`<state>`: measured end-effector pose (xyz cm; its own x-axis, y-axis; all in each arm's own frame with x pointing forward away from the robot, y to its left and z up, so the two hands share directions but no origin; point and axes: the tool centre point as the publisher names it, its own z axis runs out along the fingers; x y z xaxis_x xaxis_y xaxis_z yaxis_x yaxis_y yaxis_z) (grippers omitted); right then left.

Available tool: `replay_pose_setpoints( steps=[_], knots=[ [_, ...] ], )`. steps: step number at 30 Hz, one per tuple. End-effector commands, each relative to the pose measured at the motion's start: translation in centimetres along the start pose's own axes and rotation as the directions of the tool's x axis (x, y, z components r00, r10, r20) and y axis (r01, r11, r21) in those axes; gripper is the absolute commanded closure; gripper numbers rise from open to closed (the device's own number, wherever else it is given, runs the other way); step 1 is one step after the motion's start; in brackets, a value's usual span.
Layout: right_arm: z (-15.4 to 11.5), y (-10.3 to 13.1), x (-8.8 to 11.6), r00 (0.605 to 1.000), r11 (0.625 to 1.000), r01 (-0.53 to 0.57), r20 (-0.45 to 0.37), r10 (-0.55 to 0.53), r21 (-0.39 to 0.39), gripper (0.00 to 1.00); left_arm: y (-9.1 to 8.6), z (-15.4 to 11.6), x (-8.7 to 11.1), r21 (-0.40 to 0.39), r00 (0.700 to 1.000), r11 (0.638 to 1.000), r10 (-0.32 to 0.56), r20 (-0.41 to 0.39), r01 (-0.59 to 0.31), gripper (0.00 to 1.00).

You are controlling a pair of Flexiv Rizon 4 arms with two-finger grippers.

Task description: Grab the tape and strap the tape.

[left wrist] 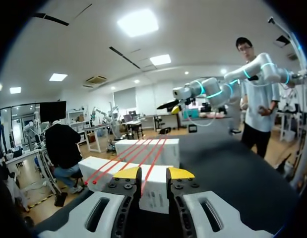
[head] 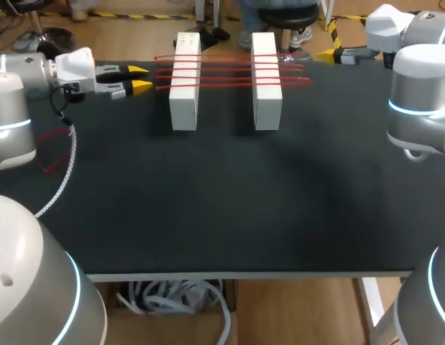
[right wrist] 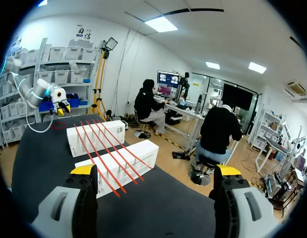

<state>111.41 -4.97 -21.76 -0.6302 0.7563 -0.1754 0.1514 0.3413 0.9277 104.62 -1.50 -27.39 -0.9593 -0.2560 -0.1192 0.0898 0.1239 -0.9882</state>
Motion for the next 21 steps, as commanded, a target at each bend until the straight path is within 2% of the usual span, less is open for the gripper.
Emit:
replay_pose_setpoints(
  steps=[1,3,21],
  knots=[
    [0.0,0.0,0.0,1.0,1.0,0.0,-0.001,0.0,0.001,0.0,0.6,0.4,-0.4,0.01,1.0,1.0,0.001,-0.013,-0.001,0.75],
    [0.0,0.0,0.0,1.0,1.0,0.0,-0.001,0.0,0.001,0.0,0.8,0.5,-0.4,0.011,1.0,1.0,-0.002,-0.018,0.002,0.71],
    [0.0,0.0,0.0,1.0,1.0,0.0,-0.001,0.0,0.001,0.0,2.8,1.7,-0.7,0.021,0.999,0.999,-0.023,-0.042,0.024,0.68]
  ],
)
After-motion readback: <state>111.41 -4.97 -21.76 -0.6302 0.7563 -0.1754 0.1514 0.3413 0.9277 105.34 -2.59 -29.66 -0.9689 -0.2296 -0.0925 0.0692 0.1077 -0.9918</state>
